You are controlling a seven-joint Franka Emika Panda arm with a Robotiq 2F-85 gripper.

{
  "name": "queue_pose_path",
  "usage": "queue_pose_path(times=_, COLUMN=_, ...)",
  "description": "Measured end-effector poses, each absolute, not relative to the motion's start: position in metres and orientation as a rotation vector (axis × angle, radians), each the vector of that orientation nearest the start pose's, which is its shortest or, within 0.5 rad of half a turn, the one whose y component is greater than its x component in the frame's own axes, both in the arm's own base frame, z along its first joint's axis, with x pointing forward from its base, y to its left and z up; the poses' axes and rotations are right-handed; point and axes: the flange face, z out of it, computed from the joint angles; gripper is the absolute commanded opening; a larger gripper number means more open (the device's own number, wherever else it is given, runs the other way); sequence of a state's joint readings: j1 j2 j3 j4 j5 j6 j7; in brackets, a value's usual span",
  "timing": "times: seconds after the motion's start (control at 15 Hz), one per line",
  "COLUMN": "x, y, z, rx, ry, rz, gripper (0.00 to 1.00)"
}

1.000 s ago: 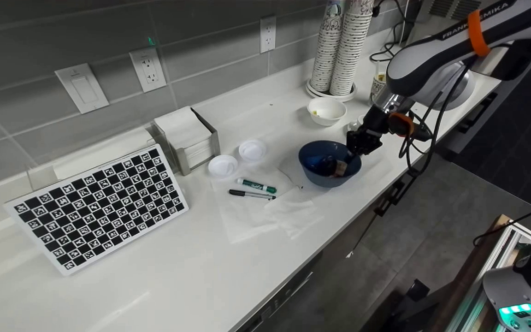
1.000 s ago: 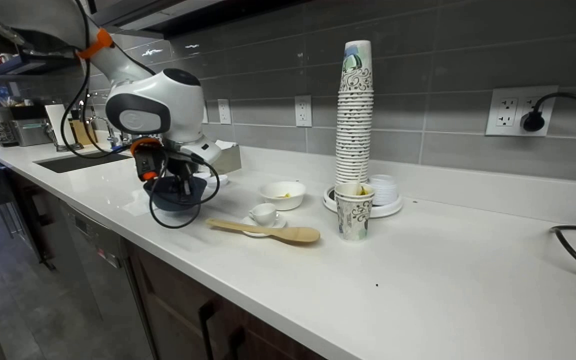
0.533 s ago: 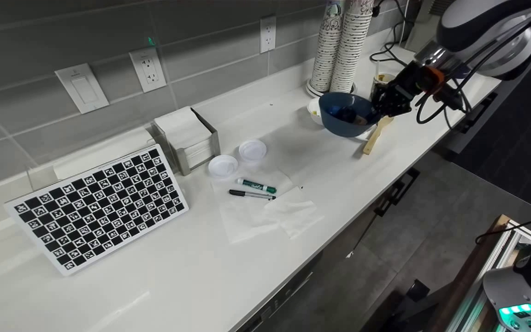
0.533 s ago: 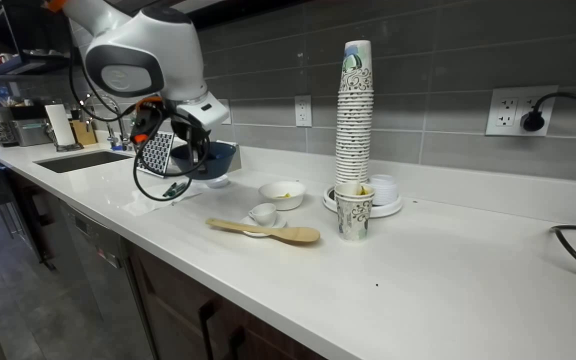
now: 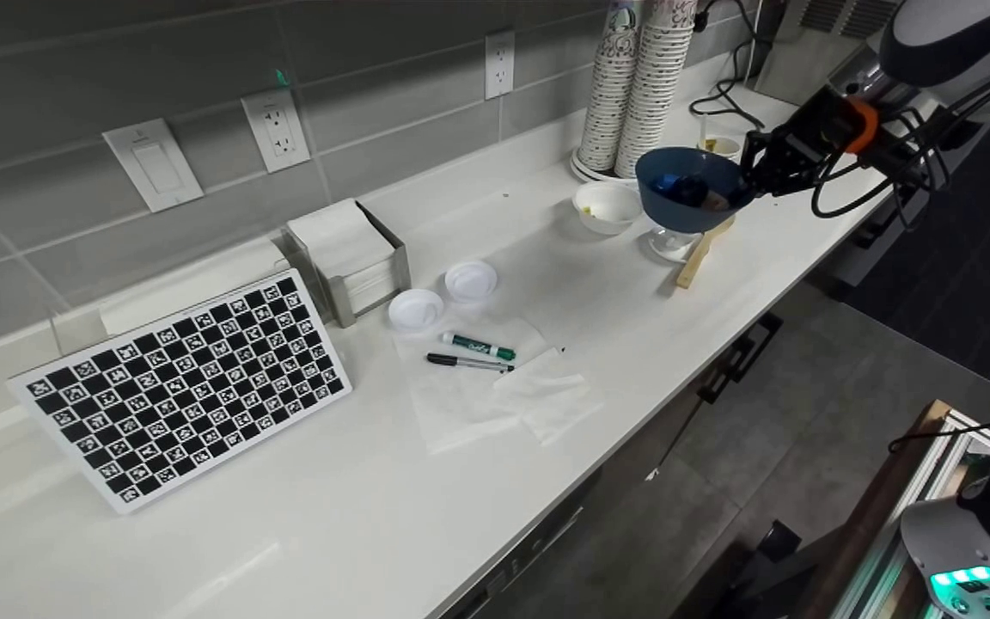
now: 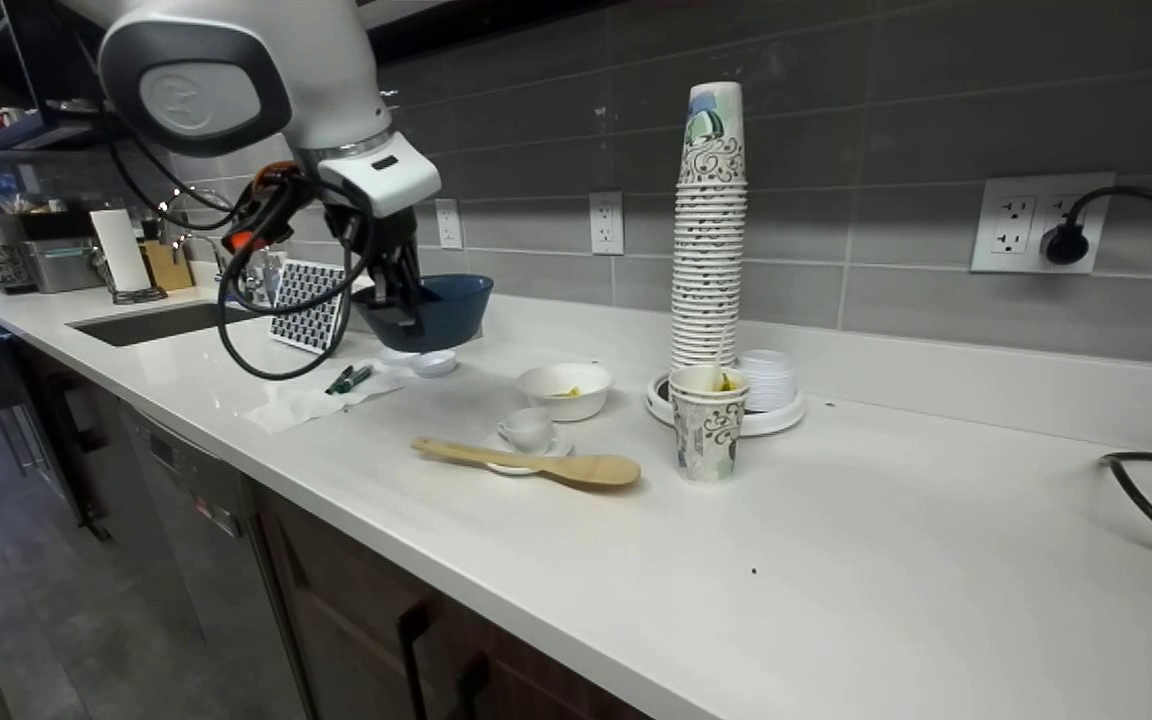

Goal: Move the blue bowl to the right

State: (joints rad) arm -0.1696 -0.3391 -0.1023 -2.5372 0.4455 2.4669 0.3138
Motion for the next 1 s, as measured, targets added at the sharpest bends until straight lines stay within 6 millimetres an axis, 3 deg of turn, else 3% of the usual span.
queue_pose_path(times=0.13, x=0.429, y=-0.138, z=0.416, rx=-2.454, ry=1.295, rz=-0.362, gripper=0.01)
queue_pose_path(times=0.27, x=0.423, y=-0.172, z=0.414, rx=-2.424, ry=1.429, rz=-0.377, gripper=0.01)
queue_pose_path(times=0.73, x=0.355, y=-0.3, z=0.405, rx=-2.258, ry=1.936, rz=-0.383, gripper=0.01)
queue_pose_path(times=0.87, x=0.342, y=-0.327, z=0.396, rx=-2.151, ry=2.069, rz=-0.362, gripper=0.01)
queue_pose_path(times=1.0, x=0.341, y=-0.346, z=0.383, rx=-2.044, ry=2.189, rz=-0.333, gripper=0.01)
